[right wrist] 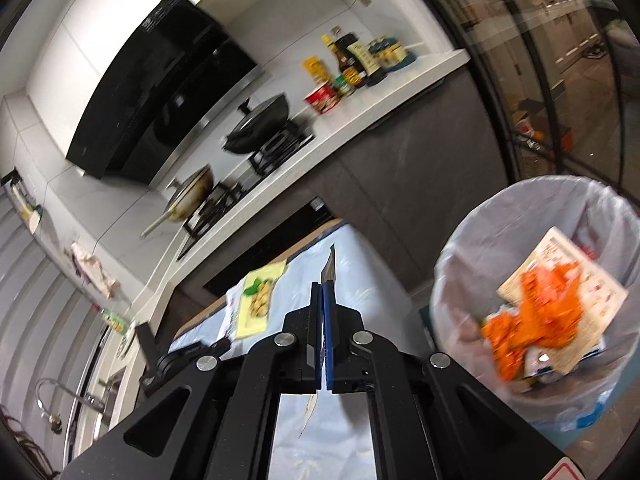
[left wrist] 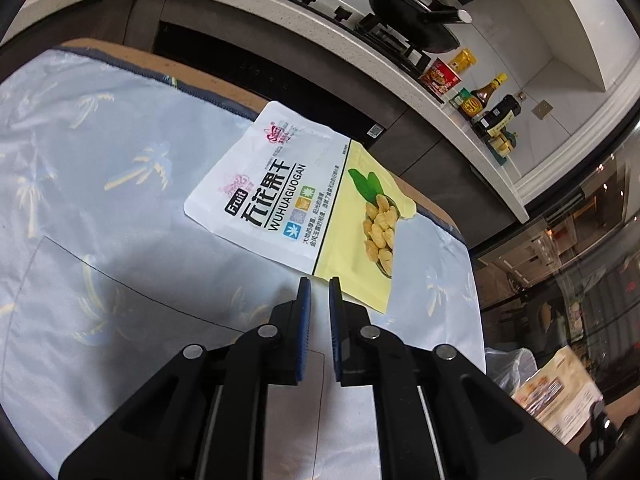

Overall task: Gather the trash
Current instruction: 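Carry the nut bag over the bin with the right tool while the left tool grasps the white-and-yellow fruit packet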

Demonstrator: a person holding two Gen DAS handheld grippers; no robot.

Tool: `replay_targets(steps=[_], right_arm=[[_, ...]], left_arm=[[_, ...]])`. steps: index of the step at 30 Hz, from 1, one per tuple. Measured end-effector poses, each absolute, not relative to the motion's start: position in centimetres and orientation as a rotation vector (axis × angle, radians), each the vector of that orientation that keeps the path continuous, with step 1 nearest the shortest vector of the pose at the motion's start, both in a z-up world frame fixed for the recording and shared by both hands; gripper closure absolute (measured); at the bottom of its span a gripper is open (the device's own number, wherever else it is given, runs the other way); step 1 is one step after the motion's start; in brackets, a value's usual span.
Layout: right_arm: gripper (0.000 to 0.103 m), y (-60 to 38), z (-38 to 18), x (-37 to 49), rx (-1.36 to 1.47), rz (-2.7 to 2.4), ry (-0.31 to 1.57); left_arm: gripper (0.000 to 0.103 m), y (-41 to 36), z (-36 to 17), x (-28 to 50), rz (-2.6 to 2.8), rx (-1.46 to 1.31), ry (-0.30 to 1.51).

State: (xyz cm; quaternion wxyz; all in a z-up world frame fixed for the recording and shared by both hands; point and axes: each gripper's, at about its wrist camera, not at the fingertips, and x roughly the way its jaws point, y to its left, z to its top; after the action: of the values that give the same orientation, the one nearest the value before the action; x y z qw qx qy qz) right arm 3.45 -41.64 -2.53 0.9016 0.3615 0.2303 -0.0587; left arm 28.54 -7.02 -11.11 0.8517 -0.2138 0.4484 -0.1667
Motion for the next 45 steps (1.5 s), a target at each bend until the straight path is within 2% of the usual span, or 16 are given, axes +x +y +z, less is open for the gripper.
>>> replay_targets(steps=[16, 19, 22, 24, 27, 29, 30, 33, 38, 45], right_arm=[[0.101, -49.2, -1.3, -0.4, 0.736, -0.338, 0.382], [0.101, -49.6, -1.6, -0.8, 0.744, -0.350, 0.379], [0.101, -50.2, -2.0, -1.1, 0.752, -0.363, 0.386], [0.101, -50.5, -2.1, -1.3, 0.750, -0.374, 0.387], [0.101, -51.3, -2.4, -1.6, 0.755, -0.391, 0.390], [0.101, -52.1, -2.8, -1.8, 0.758, -0.408, 0.395], [0.101, -52.3, -3.0, -1.7, 0.760, -0.414, 0.398], [0.101, -53.0, -3.6, -1.6, 0.763, -0.430, 0.407], [0.101, -53.6, -4.6, -1.0, 0.776, -0.443, 0.415], [0.101, -53.4, -5.1, 0.3, 0.778, -0.442, 0.416]], left_arm=[[0.094, -10.9, -7.5, 27.3, -0.446, -0.242, 0.939], [0.085, -12.0, -7.5, 27.5, -0.487, -0.293, 0.964], [0.068, -12.5, -7.3, 28.1, -0.470, -0.294, 0.965], [0.050, -11.8, -7.1, 29.0, -0.430, -0.293, 0.951], [0.040, -9.9, -6.7, 31.4, -0.384, -0.278, 0.933], [0.040, -8.7, -6.3, 33.5, -0.347, -0.240, 0.912], [0.034, -8.0, -6.2, 34.7, -0.339, -0.215, 0.904], [0.027, -6.8, -6.4, 38.0, -0.322, -0.121, 0.895], [0.027, -6.5, -8.8, 42.3, -0.340, 0.066, 0.914], [0.027, -6.2, -10.7, 46.2, -0.450, 0.079, 0.925]])
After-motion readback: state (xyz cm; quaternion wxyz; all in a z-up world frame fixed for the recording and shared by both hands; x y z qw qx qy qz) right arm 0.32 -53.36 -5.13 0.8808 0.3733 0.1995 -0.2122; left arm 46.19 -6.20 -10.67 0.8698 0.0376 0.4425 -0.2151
